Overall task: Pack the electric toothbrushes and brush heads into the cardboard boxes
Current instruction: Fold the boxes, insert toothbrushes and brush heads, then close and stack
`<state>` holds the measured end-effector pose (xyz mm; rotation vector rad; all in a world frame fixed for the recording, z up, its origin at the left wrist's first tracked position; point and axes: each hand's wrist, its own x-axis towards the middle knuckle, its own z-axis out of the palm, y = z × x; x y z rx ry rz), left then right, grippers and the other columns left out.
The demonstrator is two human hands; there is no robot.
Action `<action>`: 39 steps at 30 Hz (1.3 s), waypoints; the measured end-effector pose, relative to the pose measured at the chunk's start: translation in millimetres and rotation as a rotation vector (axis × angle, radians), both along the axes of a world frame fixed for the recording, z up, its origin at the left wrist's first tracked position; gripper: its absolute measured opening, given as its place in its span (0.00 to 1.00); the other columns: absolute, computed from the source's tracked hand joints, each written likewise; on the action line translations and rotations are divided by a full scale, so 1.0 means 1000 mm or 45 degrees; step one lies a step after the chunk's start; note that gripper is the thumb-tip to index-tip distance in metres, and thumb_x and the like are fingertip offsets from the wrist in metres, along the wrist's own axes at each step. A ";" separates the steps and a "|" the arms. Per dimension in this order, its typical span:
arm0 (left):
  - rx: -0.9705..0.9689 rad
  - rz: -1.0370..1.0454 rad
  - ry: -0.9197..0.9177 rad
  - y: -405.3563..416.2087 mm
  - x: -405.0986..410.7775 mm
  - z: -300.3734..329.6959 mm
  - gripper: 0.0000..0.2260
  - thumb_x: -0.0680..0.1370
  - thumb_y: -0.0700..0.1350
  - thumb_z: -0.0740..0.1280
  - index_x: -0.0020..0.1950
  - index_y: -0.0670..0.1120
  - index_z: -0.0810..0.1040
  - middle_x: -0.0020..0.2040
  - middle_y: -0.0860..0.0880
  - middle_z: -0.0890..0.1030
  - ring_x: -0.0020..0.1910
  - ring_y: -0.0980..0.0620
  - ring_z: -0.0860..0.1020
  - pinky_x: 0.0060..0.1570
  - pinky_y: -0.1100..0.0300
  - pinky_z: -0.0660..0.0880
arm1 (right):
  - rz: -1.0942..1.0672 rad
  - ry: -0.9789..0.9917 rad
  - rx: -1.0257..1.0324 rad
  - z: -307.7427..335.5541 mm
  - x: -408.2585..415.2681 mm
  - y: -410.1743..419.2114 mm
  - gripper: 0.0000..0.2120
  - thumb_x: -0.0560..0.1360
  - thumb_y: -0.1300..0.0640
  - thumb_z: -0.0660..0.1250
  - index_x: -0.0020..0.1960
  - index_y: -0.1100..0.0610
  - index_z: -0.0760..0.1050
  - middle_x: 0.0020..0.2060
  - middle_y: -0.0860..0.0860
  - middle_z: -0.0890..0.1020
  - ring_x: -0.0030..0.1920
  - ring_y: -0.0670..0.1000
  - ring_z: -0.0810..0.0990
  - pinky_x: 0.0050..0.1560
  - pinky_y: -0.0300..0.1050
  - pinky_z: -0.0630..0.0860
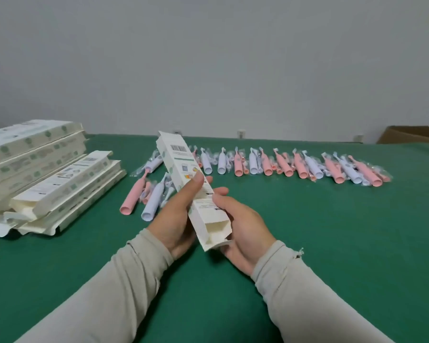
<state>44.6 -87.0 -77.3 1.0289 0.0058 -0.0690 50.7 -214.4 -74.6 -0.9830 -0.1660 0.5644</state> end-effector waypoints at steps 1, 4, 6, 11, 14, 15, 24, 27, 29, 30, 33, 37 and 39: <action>-0.064 0.020 -0.013 0.003 0.001 -0.001 0.29 0.66 0.61 0.76 0.59 0.43 0.82 0.54 0.40 0.83 0.53 0.41 0.82 0.56 0.45 0.79 | 0.012 -0.052 -0.026 -0.003 0.001 0.001 0.15 0.81 0.50 0.64 0.59 0.58 0.82 0.48 0.54 0.86 0.40 0.51 0.84 0.33 0.42 0.78; -0.295 0.096 -0.067 0.010 0.005 0.002 0.36 0.62 0.62 0.79 0.65 0.48 0.77 0.43 0.44 0.77 0.44 0.46 0.80 0.51 0.47 0.79 | -0.144 -0.349 -0.385 -0.012 0.004 0.006 0.17 0.82 0.44 0.62 0.49 0.52 0.86 0.41 0.51 0.86 0.37 0.49 0.81 0.33 0.44 0.77; -0.349 0.221 -0.002 0.014 0.007 0.006 0.39 0.60 0.64 0.78 0.64 0.45 0.74 0.42 0.45 0.74 0.40 0.48 0.81 0.43 0.50 0.81 | -0.325 -0.507 -0.609 -0.017 0.005 0.010 0.21 0.79 0.39 0.61 0.40 0.53 0.83 0.33 0.48 0.82 0.33 0.48 0.77 0.31 0.44 0.76; -0.300 0.444 0.031 0.019 0.008 0.004 0.41 0.63 0.63 0.73 0.69 0.42 0.70 0.47 0.45 0.72 0.43 0.50 0.84 0.42 0.52 0.81 | -0.356 -0.733 -0.688 -0.020 0.000 0.010 0.30 0.66 0.28 0.65 0.40 0.57 0.80 0.31 0.49 0.80 0.32 0.46 0.75 0.35 0.44 0.74; -0.294 0.491 -0.014 0.021 0.009 0.002 0.39 0.63 0.62 0.74 0.68 0.42 0.71 0.44 0.45 0.72 0.38 0.50 0.84 0.42 0.53 0.81 | -0.347 -0.857 -0.745 -0.019 -0.003 0.010 0.23 0.66 0.34 0.71 0.39 0.54 0.79 0.26 0.42 0.75 0.27 0.42 0.69 0.31 0.34 0.68; -0.281 0.484 -0.022 0.021 0.009 0.001 0.37 0.63 0.62 0.74 0.66 0.44 0.72 0.46 0.44 0.72 0.39 0.50 0.84 0.42 0.52 0.81 | -0.356 -0.868 -0.755 -0.019 -0.004 0.010 0.19 0.68 0.38 0.74 0.40 0.55 0.79 0.25 0.41 0.74 0.26 0.41 0.68 0.28 0.32 0.66; -0.148 0.287 -0.072 0.014 0.013 -0.005 0.44 0.59 0.66 0.80 0.71 0.52 0.71 0.51 0.42 0.74 0.45 0.47 0.84 0.54 0.44 0.81 | -0.537 -0.863 -0.746 -0.019 -0.004 0.013 0.08 0.71 0.54 0.77 0.35 0.55 0.83 0.29 0.41 0.77 0.27 0.41 0.69 0.31 0.29 0.66; -0.166 0.252 -0.090 0.011 0.013 -0.009 0.45 0.58 0.63 0.80 0.72 0.54 0.70 0.49 0.41 0.78 0.49 0.43 0.85 0.48 0.47 0.82 | -0.535 -0.772 -0.692 -0.016 -0.003 0.010 0.11 0.71 0.59 0.75 0.31 0.57 0.81 0.24 0.43 0.76 0.25 0.42 0.67 0.28 0.31 0.66; -0.183 0.240 -0.096 0.007 0.011 -0.010 0.44 0.59 0.61 0.80 0.72 0.52 0.70 0.50 0.40 0.78 0.50 0.41 0.85 0.47 0.48 0.81 | -0.549 -0.749 -0.700 -0.016 -0.002 0.008 0.13 0.71 0.61 0.74 0.29 0.56 0.78 0.22 0.43 0.74 0.24 0.42 0.67 0.26 0.32 0.65; -0.193 0.241 -0.097 0.006 0.011 -0.010 0.43 0.61 0.60 0.79 0.72 0.51 0.70 0.50 0.40 0.78 0.50 0.41 0.85 0.47 0.47 0.82 | -0.554 -0.756 -0.704 -0.017 -0.001 0.008 0.13 0.71 0.61 0.74 0.29 0.56 0.78 0.22 0.43 0.74 0.24 0.42 0.67 0.26 0.32 0.65; -0.266 0.256 -0.069 0.007 0.011 -0.006 0.42 0.62 0.61 0.77 0.72 0.47 0.70 0.47 0.43 0.77 0.46 0.46 0.85 0.52 0.43 0.81 | -0.527 -0.777 -0.653 -0.016 -0.002 0.007 0.09 0.74 0.60 0.72 0.34 0.58 0.80 0.26 0.44 0.77 0.27 0.43 0.70 0.30 0.34 0.69; -0.361 0.300 0.009 0.016 0.010 0.000 0.43 0.64 0.62 0.73 0.73 0.42 0.67 0.53 0.41 0.75 0.46 0.47 0.84 0.54 0.44 0.81 | -0.330 -0.852 -0.569 -0.014 -0.004 0.006 0.01 0.73 0.57 0.72 0.44 0.53 0.82 0.39 0.44 0.83 0.36 0.42 0.75 0.39 0.31 0.73; -0.399 0.281 0.032 0.019 0.009 0.002 0.43 0.66 0.63 0.71 0.74 0.41 0.66 0.56 0.40 0.73 0.49 0.46 0.81 0.59 0.43 0.78 | -0.266 -0.932 -0.634 -0.017 -0.006 0.007 0.10 0.69 0.54 0.70 0.50 0.49 0.81 0.47 0.46 0.81 0.37 0.40 0.74 0.41 0.29 0.72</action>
